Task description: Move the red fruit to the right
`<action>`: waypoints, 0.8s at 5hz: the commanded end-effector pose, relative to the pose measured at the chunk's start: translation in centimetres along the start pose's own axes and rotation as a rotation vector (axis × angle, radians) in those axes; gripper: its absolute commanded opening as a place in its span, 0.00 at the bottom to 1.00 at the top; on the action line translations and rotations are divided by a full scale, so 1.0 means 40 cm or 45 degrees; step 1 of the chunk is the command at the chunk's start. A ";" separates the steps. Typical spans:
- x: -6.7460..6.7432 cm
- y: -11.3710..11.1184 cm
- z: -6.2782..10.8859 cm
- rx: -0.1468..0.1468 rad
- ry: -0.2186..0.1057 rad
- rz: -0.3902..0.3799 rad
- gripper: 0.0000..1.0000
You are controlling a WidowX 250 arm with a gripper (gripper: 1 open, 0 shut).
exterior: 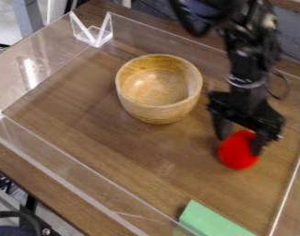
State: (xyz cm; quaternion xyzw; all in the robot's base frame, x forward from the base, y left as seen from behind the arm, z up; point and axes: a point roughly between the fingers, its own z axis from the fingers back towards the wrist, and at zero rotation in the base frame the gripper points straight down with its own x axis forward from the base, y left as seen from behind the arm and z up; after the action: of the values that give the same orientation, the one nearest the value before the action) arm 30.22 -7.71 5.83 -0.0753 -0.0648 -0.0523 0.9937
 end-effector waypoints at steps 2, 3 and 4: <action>0.001 0.025 0.079 0.001 -0.054 0.060 1.00; -0.004 0.051 0.089 0.011 -0.037 0.104 1.00; -0.008 0.036 0.067 0.019 -0.021 0.120 1.00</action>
State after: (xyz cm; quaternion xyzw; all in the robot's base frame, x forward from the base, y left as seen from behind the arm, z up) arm 29.24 -5.89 7.07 -0.0711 -0.0480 -0.0046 0.9963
